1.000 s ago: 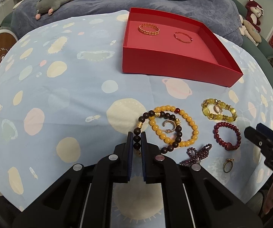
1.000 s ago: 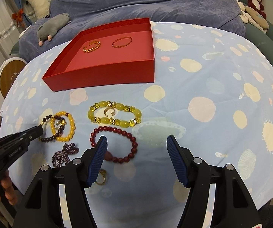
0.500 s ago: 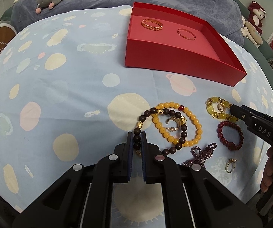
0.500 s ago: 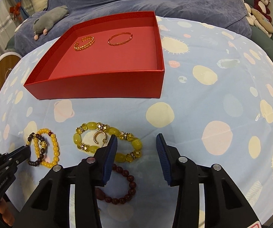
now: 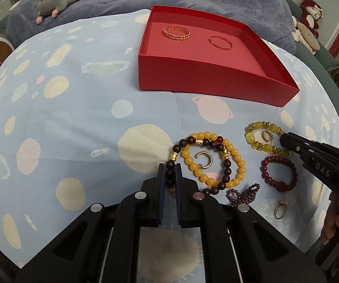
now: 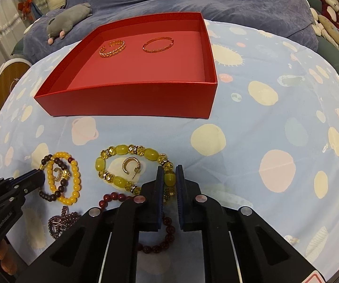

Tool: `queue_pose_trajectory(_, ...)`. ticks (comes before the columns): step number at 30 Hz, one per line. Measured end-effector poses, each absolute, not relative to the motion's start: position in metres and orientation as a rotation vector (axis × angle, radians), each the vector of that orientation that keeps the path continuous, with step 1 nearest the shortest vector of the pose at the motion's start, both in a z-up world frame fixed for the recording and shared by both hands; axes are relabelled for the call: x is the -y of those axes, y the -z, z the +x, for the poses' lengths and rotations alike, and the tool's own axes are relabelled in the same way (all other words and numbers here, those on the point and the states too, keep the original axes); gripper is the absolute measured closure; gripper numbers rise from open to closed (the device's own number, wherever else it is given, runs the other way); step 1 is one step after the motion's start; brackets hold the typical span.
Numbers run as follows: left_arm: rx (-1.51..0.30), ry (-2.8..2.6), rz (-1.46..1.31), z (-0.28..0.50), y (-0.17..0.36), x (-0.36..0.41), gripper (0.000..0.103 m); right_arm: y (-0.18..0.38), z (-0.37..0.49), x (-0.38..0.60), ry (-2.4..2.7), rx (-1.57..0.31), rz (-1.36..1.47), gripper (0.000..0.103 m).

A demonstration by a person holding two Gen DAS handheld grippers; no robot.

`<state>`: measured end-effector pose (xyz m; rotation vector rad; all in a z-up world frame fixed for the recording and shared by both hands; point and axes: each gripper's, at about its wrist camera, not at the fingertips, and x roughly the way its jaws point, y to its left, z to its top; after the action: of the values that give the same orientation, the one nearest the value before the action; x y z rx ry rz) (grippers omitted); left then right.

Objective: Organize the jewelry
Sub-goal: 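Place the dark bead bracelet in the box with the left tool while the right tool places the yellow bracelet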

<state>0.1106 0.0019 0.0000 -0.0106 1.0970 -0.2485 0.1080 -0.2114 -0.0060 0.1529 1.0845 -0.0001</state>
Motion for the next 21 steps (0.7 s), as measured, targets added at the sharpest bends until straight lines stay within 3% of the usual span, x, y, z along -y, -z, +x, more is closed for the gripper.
queue_pose_trajectory(21, -1.012, 0.384, -0.024, 0.107, -0.103, 0.012, 0.095, -0.107, 0.09, 0.216, -0.073, -0.952, 0.135, 0.094)
